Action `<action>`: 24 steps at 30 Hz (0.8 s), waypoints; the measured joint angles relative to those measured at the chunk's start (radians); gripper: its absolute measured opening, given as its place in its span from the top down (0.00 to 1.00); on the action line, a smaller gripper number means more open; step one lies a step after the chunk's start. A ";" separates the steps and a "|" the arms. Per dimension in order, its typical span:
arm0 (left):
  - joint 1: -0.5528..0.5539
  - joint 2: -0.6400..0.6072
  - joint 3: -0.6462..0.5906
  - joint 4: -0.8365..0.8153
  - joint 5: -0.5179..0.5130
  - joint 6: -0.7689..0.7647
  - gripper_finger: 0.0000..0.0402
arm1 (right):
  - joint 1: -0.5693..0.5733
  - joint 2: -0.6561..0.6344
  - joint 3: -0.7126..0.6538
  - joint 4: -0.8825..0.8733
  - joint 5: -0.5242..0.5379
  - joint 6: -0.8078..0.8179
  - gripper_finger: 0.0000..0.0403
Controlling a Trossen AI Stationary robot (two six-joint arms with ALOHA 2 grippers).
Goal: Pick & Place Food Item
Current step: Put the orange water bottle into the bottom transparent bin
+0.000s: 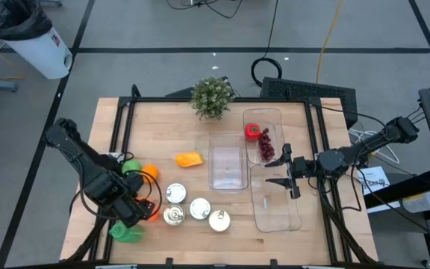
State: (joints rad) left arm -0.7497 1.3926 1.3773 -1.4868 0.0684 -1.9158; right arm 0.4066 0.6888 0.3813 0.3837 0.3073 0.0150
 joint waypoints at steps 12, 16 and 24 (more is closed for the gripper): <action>0.015 0.001 0.000 0.026 -0.096 0.056 0.19 | 0.000 0.000 0.000 0.001 0.000 0.000 0.47; 0.015 0.019 0.000 0.030 -0.096 0.060 0.19 | 0.000 0.000 0.000 0.000 0.000 0.000 0.47; -0.001 0.060 0.000 0.037 -0.094 0.110 0.19 | 0.000 0.000 0.000 0.000 0.000 0.000 0.47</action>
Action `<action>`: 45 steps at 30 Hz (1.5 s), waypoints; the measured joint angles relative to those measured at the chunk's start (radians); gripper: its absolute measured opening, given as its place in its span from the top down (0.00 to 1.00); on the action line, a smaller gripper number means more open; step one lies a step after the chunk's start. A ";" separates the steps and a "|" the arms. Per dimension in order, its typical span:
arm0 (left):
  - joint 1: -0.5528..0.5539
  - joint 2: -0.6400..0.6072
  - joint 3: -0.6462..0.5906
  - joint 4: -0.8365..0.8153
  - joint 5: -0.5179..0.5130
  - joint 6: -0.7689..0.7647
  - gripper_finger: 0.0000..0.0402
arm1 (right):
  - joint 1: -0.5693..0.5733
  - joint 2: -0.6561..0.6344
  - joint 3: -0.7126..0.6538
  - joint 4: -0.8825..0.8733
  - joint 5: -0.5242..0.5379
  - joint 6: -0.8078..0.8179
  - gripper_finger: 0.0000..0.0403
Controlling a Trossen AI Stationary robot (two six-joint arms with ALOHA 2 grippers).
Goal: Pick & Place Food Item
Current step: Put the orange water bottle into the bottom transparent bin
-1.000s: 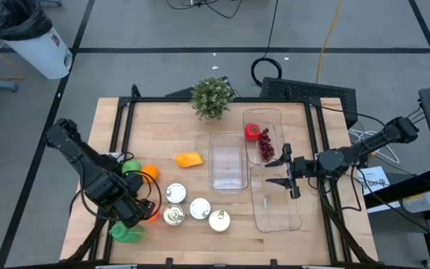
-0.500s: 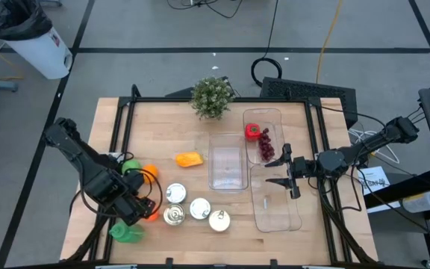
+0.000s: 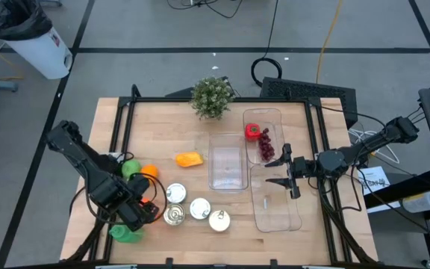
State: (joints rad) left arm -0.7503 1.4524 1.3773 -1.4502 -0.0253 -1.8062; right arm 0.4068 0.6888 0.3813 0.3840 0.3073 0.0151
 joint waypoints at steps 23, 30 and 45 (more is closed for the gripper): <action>-0.004 0.020 -0.067 -0.011 0.084 0.003 0.19 | 0.000 0.000 0.000 0.000 0.000 0.000 0.47; -0.004 0.020 -0.067 0.014 0.077 0.048 0.27 | 0.000 0.000 0.000 0.000 0.000 0.000 0.47; 0.011 0.019 -0.064 0.004 0.088 0.107 0.44 | 0.000 0.000 0.000 0.000 0.000 0.000 0.47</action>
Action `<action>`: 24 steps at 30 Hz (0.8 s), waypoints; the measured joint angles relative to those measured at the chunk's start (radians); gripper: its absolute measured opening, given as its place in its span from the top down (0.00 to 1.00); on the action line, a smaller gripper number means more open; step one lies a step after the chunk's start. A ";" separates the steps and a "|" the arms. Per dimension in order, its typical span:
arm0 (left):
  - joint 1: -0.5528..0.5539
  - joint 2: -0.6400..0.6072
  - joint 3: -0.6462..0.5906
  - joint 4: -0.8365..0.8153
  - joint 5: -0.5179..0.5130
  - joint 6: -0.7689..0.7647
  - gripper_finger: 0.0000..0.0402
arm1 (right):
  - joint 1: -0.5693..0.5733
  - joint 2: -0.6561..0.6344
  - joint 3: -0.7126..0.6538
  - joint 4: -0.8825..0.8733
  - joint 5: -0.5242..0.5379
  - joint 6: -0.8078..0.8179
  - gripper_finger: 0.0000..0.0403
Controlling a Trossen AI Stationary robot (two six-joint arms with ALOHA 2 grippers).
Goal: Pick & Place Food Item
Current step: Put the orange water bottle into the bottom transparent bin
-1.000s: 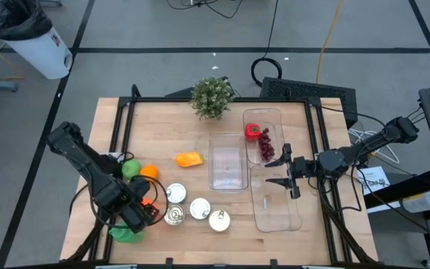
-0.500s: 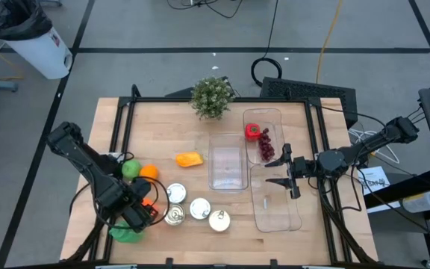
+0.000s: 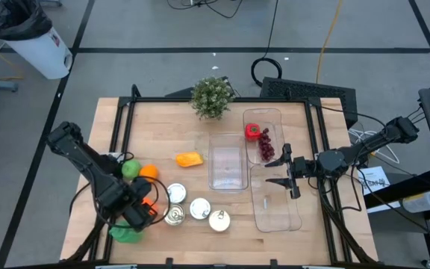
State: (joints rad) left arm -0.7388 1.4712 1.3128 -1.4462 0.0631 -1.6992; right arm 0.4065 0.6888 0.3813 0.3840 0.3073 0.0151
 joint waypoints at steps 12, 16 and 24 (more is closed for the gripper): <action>0.051 -0.020 0.001 -0.001 0.015 0.120 0.50 | 0.000 0.000 0.000 0.000 0.000 0.000 0.47; 0.064 -0.048 0.001 0.000 0.000 0.142 0.50 | 0.000 0.000 0.000 0.000 0.000 0.000 0.47; 0.066 -0.116 0.003 0.039 -0.120 0.198 0.50 | 0.000 0.000 0.000 0.000 0.001 0.000 0.47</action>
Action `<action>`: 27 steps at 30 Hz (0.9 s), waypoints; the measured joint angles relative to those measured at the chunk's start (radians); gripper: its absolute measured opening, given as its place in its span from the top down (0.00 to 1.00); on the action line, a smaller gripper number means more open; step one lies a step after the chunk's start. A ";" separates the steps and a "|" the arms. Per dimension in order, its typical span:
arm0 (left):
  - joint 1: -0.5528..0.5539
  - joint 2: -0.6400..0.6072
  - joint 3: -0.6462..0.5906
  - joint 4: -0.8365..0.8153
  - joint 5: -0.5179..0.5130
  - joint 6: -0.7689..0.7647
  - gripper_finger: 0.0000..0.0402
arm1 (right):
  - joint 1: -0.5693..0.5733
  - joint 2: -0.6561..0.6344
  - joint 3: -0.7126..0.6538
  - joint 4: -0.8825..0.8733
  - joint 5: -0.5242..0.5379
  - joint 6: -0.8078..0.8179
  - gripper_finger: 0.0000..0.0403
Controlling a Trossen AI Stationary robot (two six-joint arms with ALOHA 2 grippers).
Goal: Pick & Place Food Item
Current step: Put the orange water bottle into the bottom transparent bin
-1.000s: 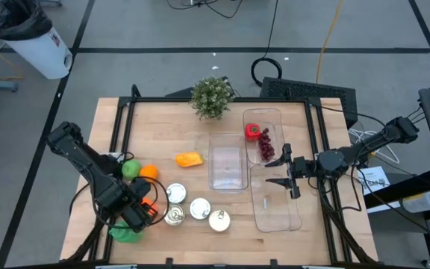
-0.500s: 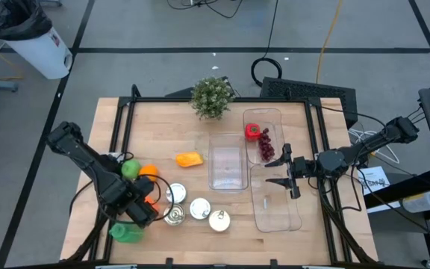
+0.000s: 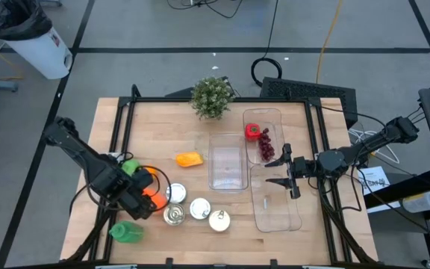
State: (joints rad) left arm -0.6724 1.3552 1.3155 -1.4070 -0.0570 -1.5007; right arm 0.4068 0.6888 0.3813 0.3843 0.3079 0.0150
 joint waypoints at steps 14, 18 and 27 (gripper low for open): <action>0.156 -0.017 0.010 0.101 0.065 0.293 0.50 | 0.000 0.054 0.000 0.076 0.000 0.000 0.47; 0.214 -0.016 0.069 0.090 0.034 0.428 0.50 | 0.000 0.091 0.000 0.103 0.000 -0.008 0.47; 0.330 0.013 0.264 0.107 -0.075 0.658 0.50 | -0.002 0.180 0.006 0.196 0.006 -0.060 0.46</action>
State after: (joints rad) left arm -0.3426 1.3682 1.5799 -1.2997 -0.1320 -0.8427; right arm 0.4053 0.8688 0.3872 0.5804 0.3143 -0.0452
